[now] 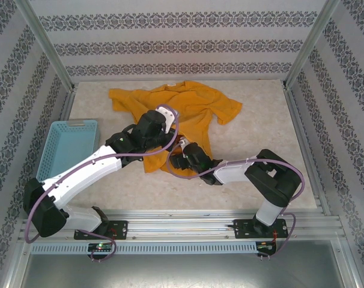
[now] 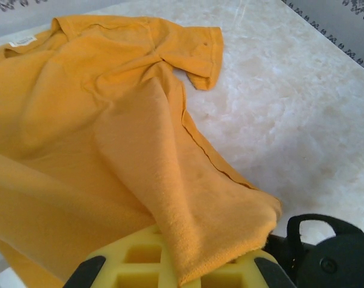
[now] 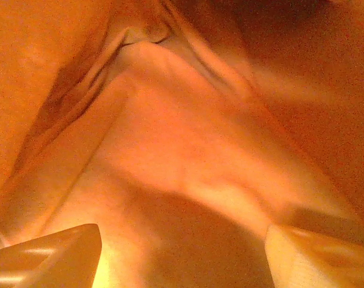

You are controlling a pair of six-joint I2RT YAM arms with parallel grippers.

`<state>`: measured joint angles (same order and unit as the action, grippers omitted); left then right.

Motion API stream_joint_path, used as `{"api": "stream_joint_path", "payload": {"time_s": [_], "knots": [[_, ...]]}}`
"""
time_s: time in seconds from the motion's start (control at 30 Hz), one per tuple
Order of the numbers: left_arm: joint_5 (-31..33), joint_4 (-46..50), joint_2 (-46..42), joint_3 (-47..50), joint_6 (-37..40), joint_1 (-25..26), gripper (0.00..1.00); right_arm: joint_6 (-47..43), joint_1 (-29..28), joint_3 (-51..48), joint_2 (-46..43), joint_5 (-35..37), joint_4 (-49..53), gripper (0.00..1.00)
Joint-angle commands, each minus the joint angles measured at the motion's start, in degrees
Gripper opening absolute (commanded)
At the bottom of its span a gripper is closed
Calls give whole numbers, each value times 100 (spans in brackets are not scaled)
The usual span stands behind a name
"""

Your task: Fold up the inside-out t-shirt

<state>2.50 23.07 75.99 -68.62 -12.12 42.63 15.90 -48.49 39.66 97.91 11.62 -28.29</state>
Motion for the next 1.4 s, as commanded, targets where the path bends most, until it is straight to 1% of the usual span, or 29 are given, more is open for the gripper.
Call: {"api": "stream_joint_path", "payload": {"time_s": [0.0, 0.03, 0.17, 0.23, 0.4, 0.63, 0.77, 0.83, 1.03, 1.23, 1.37], "knots": [[457, 245, -146, -149, 206, -40, 0, -175, 27, 176, -120, 217, 158, 73], [445, 280, -163, -189, 197, -43, 0, -149, 60, 226, -91, 218, 212, 73], [-140, 233, -247, -338, 6, -36, 0, 241, 177, 549, 114, 329, 435, 73], [-304, 285, -216, -509, -75, -22, 0, 312, 187, 833, 292, 482, 610, 73], [-22, 757, -73, -1115, -19, 139, 0, 635, 347, 1603, 847, 764, 1134, 73], [-223, 770, -142, -1653, -119, 269, 0, 990, 666, 2686, 1374, 816, 2211, 73], [-333, 749, -29, -2003, -202, 383, 0, 1290, 868, 3301, 1754, 671, 2849, 73], [-356, 771, 55, -2205, -230, 451, 0, 1378, 909, 3606, 1928, 590, 3183, 73], [-314, 764, 238, -2765, -134, 675, 0, 1673, 941, 4585, 2597, 651, 4398, 74], [-296, 827, 283, -3311, -62, 754, 0, 1938, 1007, 5429, 3184, 640, 5335, 74], [-350, 723, 221, -3437, -68, 782, 0, 2073, 1084, 6139, 3629, 629, 5993, 74]]}}
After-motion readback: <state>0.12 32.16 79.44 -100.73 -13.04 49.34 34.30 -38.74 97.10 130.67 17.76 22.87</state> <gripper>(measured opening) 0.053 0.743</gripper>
